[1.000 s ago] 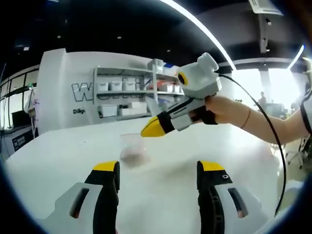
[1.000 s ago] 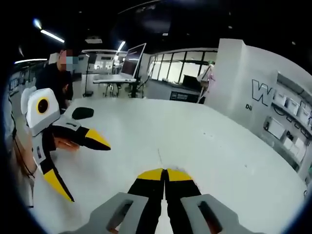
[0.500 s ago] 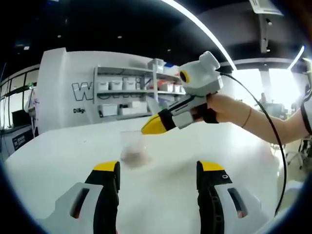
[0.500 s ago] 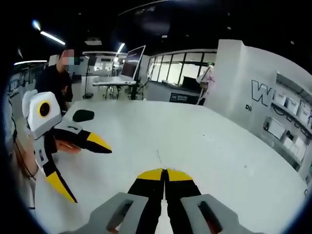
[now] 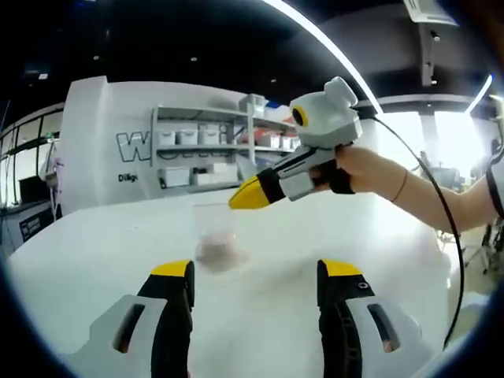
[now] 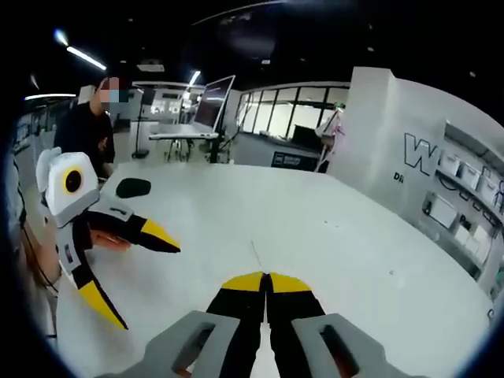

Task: Open the resealable bag by pulling the two sides of the seal apart until the entire bag opening is separated and visibly accessible.

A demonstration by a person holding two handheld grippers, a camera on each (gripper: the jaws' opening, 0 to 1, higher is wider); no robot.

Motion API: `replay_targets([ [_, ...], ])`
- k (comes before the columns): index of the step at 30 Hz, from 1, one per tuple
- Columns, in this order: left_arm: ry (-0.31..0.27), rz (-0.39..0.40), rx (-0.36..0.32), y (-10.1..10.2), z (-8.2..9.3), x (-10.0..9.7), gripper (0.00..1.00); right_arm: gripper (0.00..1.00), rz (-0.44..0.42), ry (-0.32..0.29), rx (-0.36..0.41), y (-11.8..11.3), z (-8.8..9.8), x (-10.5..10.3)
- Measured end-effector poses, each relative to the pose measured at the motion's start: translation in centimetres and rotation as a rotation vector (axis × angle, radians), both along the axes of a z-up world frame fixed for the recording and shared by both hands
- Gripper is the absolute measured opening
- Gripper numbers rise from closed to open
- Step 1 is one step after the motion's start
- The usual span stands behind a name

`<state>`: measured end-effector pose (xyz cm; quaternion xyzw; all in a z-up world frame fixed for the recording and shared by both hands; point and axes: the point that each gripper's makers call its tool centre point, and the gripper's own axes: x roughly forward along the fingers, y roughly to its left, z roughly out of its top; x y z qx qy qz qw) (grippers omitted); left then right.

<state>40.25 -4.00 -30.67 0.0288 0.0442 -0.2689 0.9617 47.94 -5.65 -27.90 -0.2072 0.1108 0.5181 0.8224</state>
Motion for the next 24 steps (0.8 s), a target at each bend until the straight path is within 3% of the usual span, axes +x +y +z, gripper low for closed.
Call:
replay_targets([
  [24, 0.04, -0.014, -0.095, -0.1, 0.11, 0.34, 0.58, 0.0, 0.003, 0.014, 0.048, -0.02, 0.58, -0.78],
])
